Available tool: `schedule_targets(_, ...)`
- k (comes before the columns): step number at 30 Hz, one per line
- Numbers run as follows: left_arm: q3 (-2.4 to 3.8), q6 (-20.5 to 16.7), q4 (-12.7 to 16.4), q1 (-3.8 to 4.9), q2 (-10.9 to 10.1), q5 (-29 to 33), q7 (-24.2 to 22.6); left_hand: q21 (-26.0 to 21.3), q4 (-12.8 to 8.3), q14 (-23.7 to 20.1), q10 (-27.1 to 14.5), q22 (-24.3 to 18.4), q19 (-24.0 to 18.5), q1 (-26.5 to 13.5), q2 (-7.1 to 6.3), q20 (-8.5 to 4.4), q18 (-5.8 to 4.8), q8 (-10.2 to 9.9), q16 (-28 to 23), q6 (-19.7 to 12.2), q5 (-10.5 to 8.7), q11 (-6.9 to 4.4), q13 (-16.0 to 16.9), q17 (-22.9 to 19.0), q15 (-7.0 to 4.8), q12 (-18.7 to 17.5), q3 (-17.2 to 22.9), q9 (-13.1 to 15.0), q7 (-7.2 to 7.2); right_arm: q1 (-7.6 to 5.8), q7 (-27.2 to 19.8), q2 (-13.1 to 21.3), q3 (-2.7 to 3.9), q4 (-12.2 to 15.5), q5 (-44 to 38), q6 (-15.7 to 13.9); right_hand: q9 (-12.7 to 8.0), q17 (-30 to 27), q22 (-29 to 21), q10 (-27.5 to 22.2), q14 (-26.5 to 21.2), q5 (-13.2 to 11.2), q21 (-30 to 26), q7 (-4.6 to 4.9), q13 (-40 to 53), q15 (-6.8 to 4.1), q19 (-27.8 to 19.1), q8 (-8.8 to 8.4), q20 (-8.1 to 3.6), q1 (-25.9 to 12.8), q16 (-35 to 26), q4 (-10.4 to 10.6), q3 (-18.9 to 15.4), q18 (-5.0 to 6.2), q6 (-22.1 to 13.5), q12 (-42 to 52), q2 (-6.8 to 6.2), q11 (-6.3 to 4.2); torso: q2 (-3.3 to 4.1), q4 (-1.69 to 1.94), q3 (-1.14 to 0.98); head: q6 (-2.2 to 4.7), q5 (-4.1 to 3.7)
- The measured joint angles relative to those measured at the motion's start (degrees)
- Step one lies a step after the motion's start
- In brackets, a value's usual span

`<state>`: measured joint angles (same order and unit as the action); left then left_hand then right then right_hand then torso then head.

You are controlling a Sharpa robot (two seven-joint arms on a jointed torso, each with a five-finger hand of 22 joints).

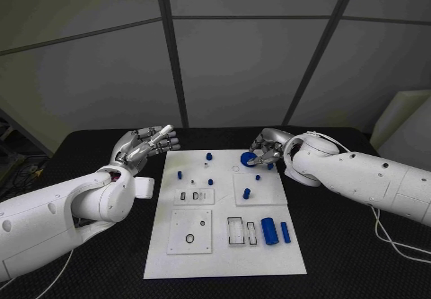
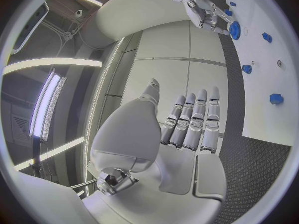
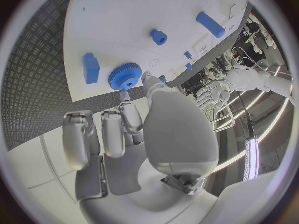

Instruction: Assemble the parts on the task board

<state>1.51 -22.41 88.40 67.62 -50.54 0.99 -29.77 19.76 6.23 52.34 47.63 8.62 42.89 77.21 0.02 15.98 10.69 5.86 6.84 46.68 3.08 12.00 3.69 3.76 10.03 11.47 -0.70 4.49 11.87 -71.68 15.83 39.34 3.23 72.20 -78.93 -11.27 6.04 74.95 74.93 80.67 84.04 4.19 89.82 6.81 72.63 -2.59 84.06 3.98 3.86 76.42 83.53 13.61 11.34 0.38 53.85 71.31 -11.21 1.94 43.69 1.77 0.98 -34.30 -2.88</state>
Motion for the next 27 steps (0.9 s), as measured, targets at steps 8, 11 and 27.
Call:
schedule_targets(8, 0.00, 0.05, -0.11, 0.00, -0.01, 0.00, 0.04, 0.00, 0.00, 0.00, 0.00, 0.00, 0.00, 0.00, 0.00, 0.00, -0.01, 0.00, 0.00, 0.00, 0.00, 0.00, 0.00, 0.00, 0.00, 0.00, 0.00, 0.00, 0.00, -0.04, 1.13, -0.67, 0.00, -0.99, -1.22, 0.39, 0.12, -0.01, 0.00, 0.00, 0.00, 0.13, 0.00, 0.00, 0.61, 0.00, 0.00, 0.00, 0.00, 0.57, 0.24, 0.00, 0.31, 0.01, 0.01, 0.38, 0.00, 0.00, -0.02, 0.00, -0.01, -0.15, -0.02)
schedule_targets(11, 0.00, 0.07, -0.18, 0.00, -0.01, 0.00, 0.05, 0.00, 0.00, 0.00, 0.00, 0.01, 0.00, 0.00, 0.00, 0.00, 0.00, 0.00, 0.00, 0.00, 0.00, 0.00, 0.00, 0.00, 0.00, 0.00, 0.00, 0.00, 0.00, 0.00, 1.42, -0.78, -0.02, -1.21, -1.49, 0.50, 0.12, -0.01, -0.01, 0.21, 0.00, 0.13, 0.00, 0.00, 0.80, 0.01, 0.00, 0.00, 0.00, 0.57, 0.24, 0.00, 0.31, 0.01, 0.00, 0.74, 0.00, 0.22, -0.02, 0.00, -0.02, -0.15, -0.03)
schedule_targets(27, 0.00, 0.20, -0.32, 0.00, 0.09, -0.01, 0.14, 0.00, 0.00, 0.00, 0.00, -0.07, 0.00, 0.00, 0.00, 0.00, -0.01, -0.22, 0.00, 0.00, 0.00, 0.00, 0.00, 0.00, 0.00, -0.23, 0.00, 0.00, 0.00, -0.01, 1.90, -1.72, 0.03, -1.92, -2.20, 1.27, 0.60, -0.02, -0.01, 1.04, 0.00, 0.33, 0.00, -0.06, 2.32, 0.01, 0.00, 0.25, 0.01, 1.54, 0.68, -0.92, 1.21, 0.02, 1.60, 3.06, 0.98, -0.22, -0.03, -0.02, -0.03, -0.43, 0.01)
